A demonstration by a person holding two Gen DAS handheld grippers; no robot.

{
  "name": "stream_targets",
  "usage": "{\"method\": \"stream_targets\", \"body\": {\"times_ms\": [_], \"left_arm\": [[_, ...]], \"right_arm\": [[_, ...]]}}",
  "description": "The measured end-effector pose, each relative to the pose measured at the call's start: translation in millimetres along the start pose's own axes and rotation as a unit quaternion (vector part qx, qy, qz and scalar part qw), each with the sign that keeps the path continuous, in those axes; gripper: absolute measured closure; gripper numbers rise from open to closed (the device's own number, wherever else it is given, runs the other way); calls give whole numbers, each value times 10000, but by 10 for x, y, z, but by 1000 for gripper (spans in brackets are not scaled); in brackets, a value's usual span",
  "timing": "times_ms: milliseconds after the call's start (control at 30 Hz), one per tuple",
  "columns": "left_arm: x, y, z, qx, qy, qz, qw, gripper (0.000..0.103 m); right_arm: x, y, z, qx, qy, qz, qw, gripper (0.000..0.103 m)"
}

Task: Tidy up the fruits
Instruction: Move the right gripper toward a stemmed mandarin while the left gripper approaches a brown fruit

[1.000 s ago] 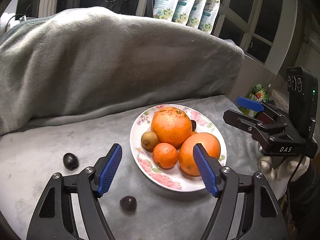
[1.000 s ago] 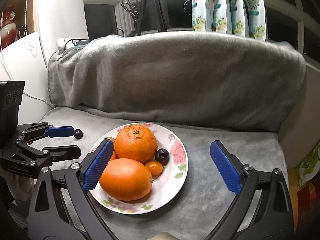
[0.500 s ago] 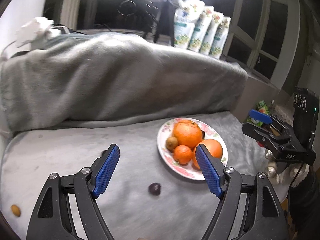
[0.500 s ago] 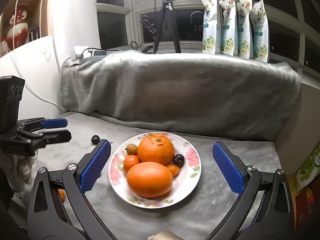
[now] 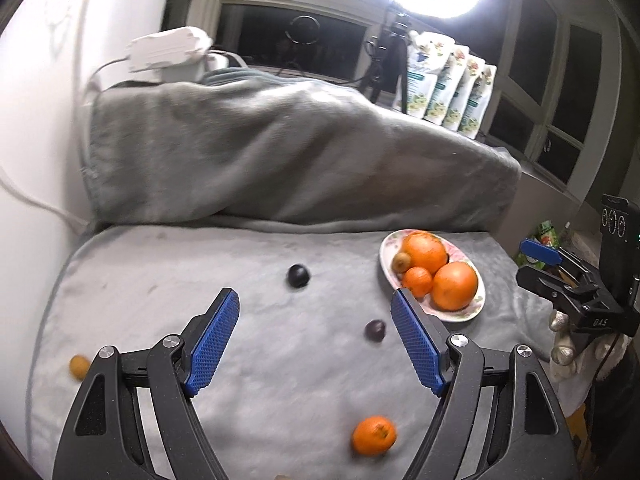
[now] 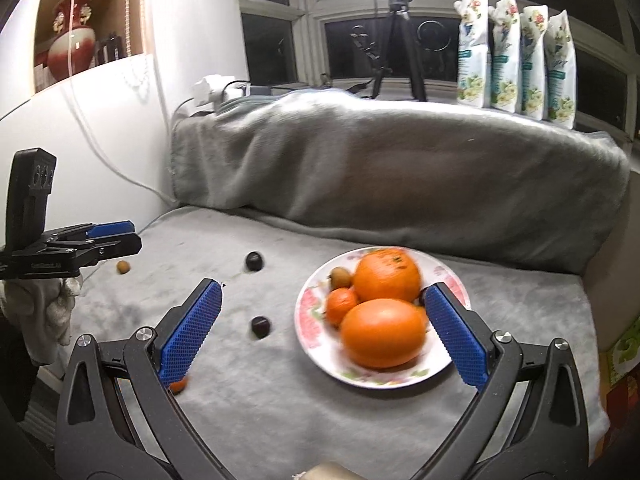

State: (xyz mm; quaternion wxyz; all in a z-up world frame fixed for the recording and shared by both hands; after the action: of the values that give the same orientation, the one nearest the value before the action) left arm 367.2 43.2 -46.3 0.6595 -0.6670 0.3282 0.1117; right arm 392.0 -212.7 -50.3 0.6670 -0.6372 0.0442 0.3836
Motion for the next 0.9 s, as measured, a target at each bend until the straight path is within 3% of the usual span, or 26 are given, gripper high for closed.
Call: {"method": "stream_targets", "body": {"times_ms": [500, 767, 900], "left_arm": [[-310, 570, 437, -339, -564, 60, 9978, 24], [-452, 778, 1075, -889, -1177, 128, 9890, 25], [-386, 863, 1370, -1062, -1493, 233, 9828, 35]], "right_arm": [[42, 491, 768, -355, -425, 349, 9979, 0], [205, 760, 1060, -349, -602, 565, 9960, 0], [314, 865, 1138, -292, -688, 776, 9942, 8]]}}
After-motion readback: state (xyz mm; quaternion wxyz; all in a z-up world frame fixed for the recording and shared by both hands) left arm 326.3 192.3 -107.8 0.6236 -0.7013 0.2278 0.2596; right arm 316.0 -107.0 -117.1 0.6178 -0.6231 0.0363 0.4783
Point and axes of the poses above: each gripper's, at about its wrist camera, not at the fingertips, and x roughly the way its jaws point, z to its left, y to its underside, the point moved 5 cm from there along x, roughly the way its jaws point, and after that the axes turned 7 degrees about x, right-handed, at the moved point
